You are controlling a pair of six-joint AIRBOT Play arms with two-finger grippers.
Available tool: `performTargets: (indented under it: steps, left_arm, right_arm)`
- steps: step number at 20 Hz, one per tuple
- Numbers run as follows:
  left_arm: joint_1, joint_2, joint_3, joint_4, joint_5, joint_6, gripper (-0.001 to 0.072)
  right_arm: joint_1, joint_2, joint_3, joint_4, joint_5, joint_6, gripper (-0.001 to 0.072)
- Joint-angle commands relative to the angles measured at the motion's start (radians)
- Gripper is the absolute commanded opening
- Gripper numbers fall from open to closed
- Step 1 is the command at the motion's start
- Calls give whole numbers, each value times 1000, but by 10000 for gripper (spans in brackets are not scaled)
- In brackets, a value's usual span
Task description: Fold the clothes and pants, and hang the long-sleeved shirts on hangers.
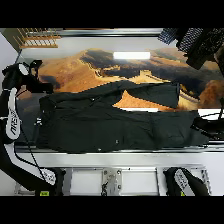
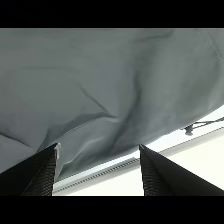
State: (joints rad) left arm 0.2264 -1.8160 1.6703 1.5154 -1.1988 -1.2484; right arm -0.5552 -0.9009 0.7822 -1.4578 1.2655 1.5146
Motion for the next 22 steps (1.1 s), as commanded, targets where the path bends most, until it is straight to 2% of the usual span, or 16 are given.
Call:
performTargets:
  steps: [1, 5, 11, 19, 20, 22]
  left_arm:
    - [-2, -85, 81, 1, -2, 130, 567]
    - [8, -141, 103, 1, 32, 146, 567]
    - [12, -183, 101, -50, 12, 179, 567]
    - [12, -186, 102, -51, -93, 153, 566]
    - [12, -186, 102, -50, -93, 132, 541]
    - [12, -186, 102, -51, -91, 113, 184]
  right_arm:
    - [1, 0, -1, 4, 13, 1, 534]
    - [1, 0, -2, 4, 27, 1, 534]
    - [1, 0, -2, 4, 27, 2, 533]
    - [1, 0, -2, 4, 26, 1, 534]
    - [1, 0, -1, 4, 25, 1, 534]
    - [1, 0, -1, 5, 20, 1, 533]
